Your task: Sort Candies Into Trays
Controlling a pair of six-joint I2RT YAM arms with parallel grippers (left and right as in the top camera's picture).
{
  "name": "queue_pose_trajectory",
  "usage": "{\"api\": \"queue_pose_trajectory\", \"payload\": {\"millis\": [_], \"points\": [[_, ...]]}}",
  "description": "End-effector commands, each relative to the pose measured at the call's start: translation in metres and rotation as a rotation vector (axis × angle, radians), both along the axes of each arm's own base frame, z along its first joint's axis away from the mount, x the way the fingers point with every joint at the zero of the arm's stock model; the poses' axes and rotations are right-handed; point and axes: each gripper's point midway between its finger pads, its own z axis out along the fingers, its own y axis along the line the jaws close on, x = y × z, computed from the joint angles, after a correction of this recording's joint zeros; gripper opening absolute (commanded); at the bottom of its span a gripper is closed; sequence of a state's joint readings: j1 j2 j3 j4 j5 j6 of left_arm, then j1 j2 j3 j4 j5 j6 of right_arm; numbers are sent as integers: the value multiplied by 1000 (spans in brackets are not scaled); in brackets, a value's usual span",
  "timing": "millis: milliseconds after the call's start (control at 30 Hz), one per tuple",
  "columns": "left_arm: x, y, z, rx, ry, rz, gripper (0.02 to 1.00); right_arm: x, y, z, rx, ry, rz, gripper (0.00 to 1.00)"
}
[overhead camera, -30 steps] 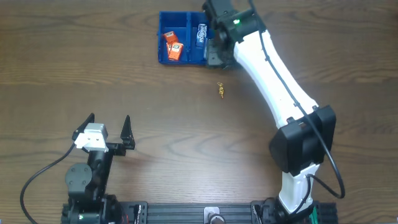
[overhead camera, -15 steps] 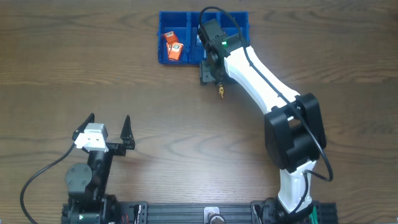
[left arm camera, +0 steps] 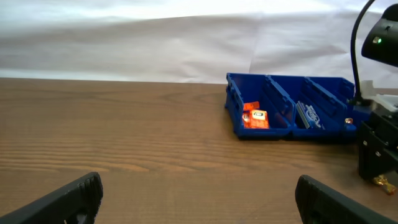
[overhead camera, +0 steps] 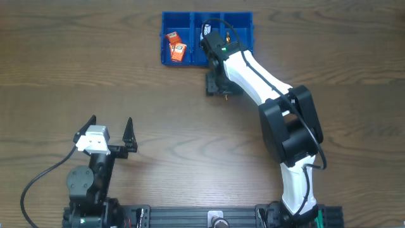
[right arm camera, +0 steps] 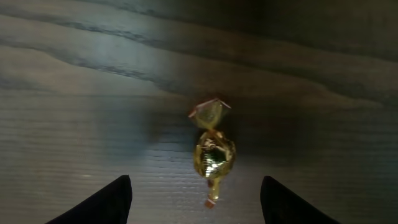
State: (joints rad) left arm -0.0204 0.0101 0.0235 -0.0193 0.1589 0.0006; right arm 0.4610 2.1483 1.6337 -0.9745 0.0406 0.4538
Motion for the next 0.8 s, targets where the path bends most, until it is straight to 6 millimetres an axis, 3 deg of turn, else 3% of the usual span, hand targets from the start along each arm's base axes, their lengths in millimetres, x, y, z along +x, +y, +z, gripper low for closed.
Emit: {"api": "queue_pose_trajectory", "payload": {"millis": [33, 400, 800], "points": [[-1, -2, -17, 2, 51, -17, 996, 0, -8, -6, -17, 11, -4, 680], [-1, -2, -17, 2, 51, -17, 993, 4, -9, -18, -16, 14, -34, 671], [-1, -2, -17, 2, 51, -17, 996, 6, -11, -24, -4, 22, -45, 487]]}}
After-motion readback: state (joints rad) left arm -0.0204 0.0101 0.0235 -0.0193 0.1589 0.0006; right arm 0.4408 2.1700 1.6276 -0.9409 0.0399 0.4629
